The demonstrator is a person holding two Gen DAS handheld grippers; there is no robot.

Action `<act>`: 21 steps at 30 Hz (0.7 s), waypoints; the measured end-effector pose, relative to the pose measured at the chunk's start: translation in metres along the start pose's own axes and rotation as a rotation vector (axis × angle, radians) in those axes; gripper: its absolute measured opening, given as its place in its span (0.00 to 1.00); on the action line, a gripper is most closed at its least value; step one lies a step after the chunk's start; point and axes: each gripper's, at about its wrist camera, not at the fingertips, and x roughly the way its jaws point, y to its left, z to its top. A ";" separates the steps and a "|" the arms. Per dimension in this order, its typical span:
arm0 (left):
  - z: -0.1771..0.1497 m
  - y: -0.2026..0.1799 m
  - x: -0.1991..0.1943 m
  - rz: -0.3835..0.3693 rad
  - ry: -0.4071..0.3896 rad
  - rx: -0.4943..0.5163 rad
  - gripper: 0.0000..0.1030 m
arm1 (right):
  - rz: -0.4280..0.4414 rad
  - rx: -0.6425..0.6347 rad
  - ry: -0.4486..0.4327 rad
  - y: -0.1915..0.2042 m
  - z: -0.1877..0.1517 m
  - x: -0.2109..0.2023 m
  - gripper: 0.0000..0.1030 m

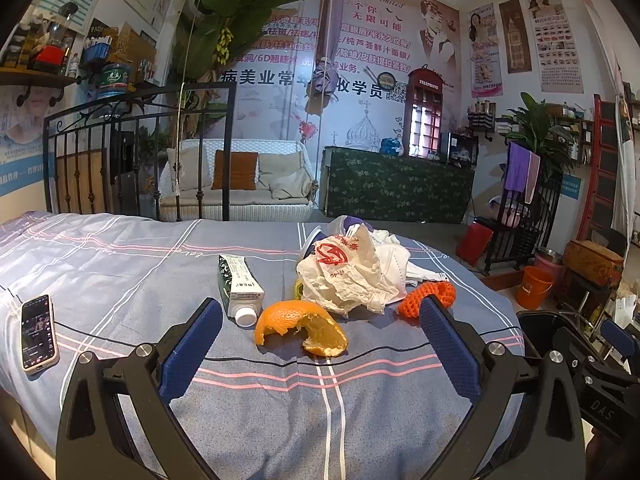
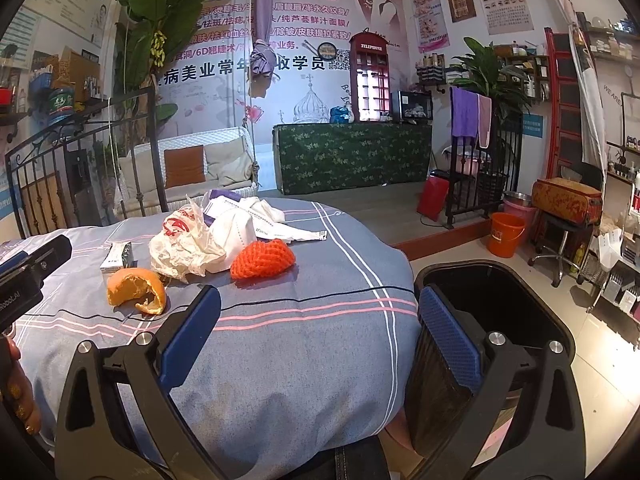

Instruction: Collect trash

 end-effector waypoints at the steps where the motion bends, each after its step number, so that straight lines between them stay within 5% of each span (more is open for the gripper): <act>1: 0.000 0.000 0.000 -0.001 0.001 0.001 0.95 | -0.003 0.001 -0.002 0.000 0.000 0.000 0.95; 21: -0.007 0.001 0.003 -0.006 0.007 -0.002 0.95 | -0.005 0.009 0.007 -0.002 -0.002 0.002 0.95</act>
